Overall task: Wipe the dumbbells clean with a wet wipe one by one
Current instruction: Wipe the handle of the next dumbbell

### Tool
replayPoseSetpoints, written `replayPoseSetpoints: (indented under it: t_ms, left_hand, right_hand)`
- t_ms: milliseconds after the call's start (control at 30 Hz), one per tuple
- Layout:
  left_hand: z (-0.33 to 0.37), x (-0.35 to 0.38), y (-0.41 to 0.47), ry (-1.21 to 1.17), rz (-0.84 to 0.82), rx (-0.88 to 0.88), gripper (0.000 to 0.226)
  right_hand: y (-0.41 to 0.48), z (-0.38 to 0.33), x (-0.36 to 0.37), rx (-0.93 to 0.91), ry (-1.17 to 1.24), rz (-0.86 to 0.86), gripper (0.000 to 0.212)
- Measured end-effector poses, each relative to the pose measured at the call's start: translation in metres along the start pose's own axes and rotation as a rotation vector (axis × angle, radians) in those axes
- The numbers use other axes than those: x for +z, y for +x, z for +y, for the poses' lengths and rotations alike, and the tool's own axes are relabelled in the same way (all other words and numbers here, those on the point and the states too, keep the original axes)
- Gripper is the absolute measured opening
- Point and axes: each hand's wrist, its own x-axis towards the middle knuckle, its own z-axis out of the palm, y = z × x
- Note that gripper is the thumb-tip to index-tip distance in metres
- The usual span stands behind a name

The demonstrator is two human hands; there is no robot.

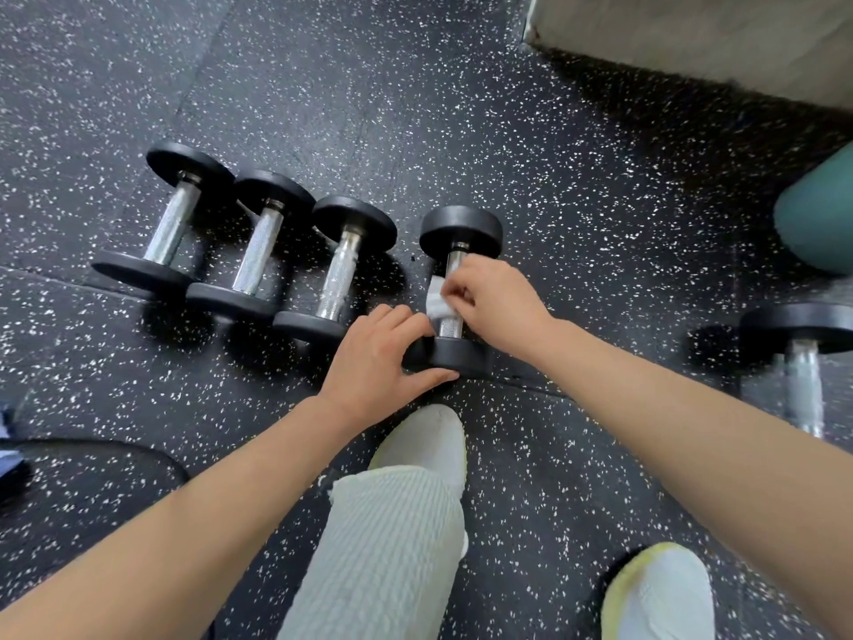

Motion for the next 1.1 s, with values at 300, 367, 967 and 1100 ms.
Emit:
replayPoseSetpoints:
  t_ms: [300, 367, 967, 1100]
  left_hand:
    - [0.005, -0.003, 0.004, -0.007, -0.012, -0.021, 0.046]
    - [0.007, -0.004, 0.003, -0.004, -0.013, -0.021, 0.047]
    - [0.007, 0.001, 0.0, 0.007, -0.033, -0.002, 0.045]
    - [0.009, 0.001, 0.0, -0.001, -0.042, 0.0, 0.045]
  right_hand:
    - [-0.001, 0.003, 0.016, 0.05, -0.092, 0.188, 0.013]
    - [-0.006, 0.005, 0.015, -0.012, -0.129, 0.175, 0.012]
    - [0.006, 0.02, 0.023, 0.048, -0.259, 0.232, 0.006]
    - [0.022, 0.025, 0.02, 0.111, -0.254, 0.264, 0.004]
